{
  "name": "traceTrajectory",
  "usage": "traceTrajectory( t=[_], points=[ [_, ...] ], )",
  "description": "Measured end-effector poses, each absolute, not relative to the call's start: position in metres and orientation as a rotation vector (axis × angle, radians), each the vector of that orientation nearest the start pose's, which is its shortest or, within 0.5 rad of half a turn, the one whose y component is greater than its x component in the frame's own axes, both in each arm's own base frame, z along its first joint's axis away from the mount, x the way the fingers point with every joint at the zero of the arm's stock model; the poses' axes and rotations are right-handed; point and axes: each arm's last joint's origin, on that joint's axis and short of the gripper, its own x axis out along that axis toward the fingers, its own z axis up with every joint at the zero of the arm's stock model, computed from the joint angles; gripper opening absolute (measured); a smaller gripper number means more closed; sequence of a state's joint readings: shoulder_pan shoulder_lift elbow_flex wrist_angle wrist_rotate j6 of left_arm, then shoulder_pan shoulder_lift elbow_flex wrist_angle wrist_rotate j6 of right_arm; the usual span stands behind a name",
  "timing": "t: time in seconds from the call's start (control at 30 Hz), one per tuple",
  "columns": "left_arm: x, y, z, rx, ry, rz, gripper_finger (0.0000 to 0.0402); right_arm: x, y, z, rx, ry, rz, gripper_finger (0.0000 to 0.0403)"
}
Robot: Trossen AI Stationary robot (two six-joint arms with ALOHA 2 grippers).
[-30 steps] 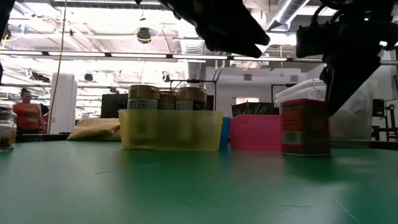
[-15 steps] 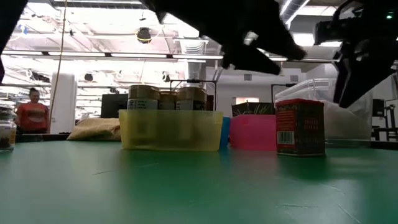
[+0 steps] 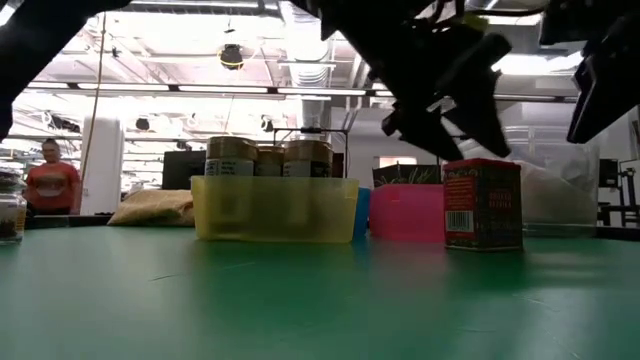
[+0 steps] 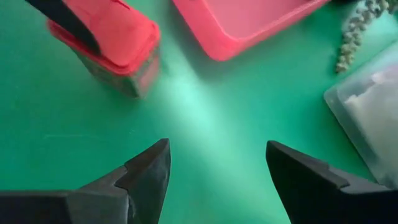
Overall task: Sort spices by type
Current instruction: Put the top red seasoning can into the orange bin
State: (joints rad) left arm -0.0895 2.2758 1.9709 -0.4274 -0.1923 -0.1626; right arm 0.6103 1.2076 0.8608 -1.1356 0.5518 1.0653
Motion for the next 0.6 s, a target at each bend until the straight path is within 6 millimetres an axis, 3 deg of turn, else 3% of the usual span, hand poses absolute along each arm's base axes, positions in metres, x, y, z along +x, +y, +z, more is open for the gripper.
traceTrajectory(
  t=[0.3, 0.6],
  points=[
    [0.512, -0.034, 0.221, -0.150, 0.750, 0.108, 0.0329, 0.161, 0.101, 0.227, 0.119, 1.053, -0.566, 0.0293],
    [0.510, -0.057, 0.222, -0.067, 0.742, 0.085, 0.0329, 0.159, 0.100, 0.228, 0.124, 1.050, -0.588, 0.0293]
  ],
)
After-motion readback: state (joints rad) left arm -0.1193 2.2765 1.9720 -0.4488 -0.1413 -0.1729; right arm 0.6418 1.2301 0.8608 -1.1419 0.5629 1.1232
